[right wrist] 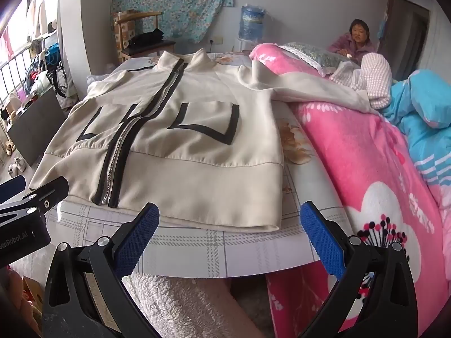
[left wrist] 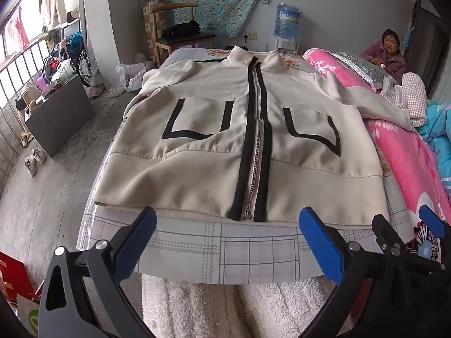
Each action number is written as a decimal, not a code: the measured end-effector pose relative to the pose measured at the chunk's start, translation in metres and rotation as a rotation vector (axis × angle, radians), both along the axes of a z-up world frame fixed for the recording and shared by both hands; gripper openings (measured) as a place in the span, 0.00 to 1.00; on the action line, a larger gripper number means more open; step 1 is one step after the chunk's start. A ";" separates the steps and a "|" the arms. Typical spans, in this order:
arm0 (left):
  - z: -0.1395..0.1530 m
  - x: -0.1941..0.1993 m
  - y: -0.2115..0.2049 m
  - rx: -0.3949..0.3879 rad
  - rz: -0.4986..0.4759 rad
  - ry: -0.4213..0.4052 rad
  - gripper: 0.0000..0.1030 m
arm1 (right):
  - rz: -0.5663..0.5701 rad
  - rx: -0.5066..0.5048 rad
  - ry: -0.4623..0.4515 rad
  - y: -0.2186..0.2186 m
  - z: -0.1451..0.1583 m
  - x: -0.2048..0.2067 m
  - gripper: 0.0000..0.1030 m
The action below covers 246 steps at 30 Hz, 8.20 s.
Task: Fold large clothes
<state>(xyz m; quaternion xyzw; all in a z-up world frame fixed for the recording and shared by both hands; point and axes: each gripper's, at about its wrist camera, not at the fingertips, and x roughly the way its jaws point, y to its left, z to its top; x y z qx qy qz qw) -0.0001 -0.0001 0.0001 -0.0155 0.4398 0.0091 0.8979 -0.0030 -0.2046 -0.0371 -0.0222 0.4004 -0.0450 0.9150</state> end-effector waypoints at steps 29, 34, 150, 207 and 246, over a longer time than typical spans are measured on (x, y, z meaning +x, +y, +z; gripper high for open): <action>-0.006 -0.004 0.005 0.010 0.000 0.003 0.96 | -0.019 -0.001 -0.007 0.001 0.002 -0.002 0.94; -0.009 -0.002 0.009 0.003 0.010 0.008 0.96 | -0.022 -0.007 -0.005 0.002 0.002 -0.001 0.94; -0.080 0.074 0.185 -0.162 0.099 0.043 0.53 | 0.022 0.545 0.317 -0.113 -0.063 0.095 0.50; -0.012 0.070 0.270 -0.384 0.386 -0.096 0.79 | 0.455 0.171 0.040 0.036 0.024 0.143 0.92; -0.287 0.205 0.412 -1.527 0.779 0.367 0.08 | 0.496 0.164 0.333 0.123 -0.073 0.208 0.82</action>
